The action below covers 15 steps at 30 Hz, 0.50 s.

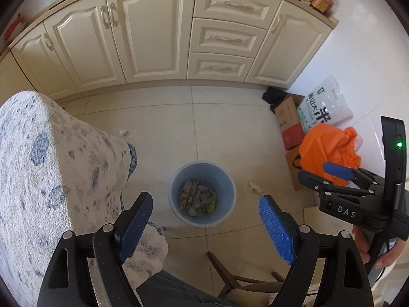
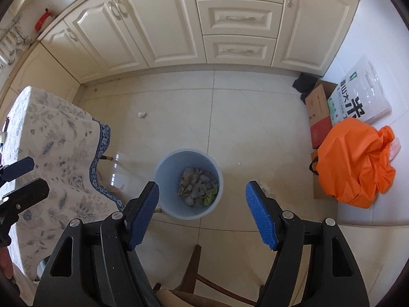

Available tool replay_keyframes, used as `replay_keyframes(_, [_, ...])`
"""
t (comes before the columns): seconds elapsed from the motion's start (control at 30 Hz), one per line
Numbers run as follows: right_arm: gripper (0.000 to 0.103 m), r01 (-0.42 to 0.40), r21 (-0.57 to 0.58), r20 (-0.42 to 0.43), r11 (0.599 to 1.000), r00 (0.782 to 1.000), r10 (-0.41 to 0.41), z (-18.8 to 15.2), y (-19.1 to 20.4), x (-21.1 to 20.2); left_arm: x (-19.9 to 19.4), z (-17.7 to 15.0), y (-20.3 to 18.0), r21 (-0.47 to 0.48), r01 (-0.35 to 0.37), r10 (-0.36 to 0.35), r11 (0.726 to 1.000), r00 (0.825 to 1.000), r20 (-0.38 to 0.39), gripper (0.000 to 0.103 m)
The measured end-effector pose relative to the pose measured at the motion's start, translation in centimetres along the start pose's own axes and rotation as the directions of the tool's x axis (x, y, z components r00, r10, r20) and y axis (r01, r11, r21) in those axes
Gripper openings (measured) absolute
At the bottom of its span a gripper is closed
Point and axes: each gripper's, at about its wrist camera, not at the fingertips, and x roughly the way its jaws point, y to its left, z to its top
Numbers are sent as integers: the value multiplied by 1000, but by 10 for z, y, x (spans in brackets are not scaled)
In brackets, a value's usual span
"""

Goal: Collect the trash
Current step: 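Open the left gripper over the bin while the right gripper releases the wrapper, then move both open grippers back to the table of trash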

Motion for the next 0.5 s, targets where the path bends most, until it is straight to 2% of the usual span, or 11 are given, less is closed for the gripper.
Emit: replay_keyframes(0.5, [72,13,-44,13,999,1000,-13,-2,27,-15,-25,-27,29,-33,-1,2,999,999,33,82])
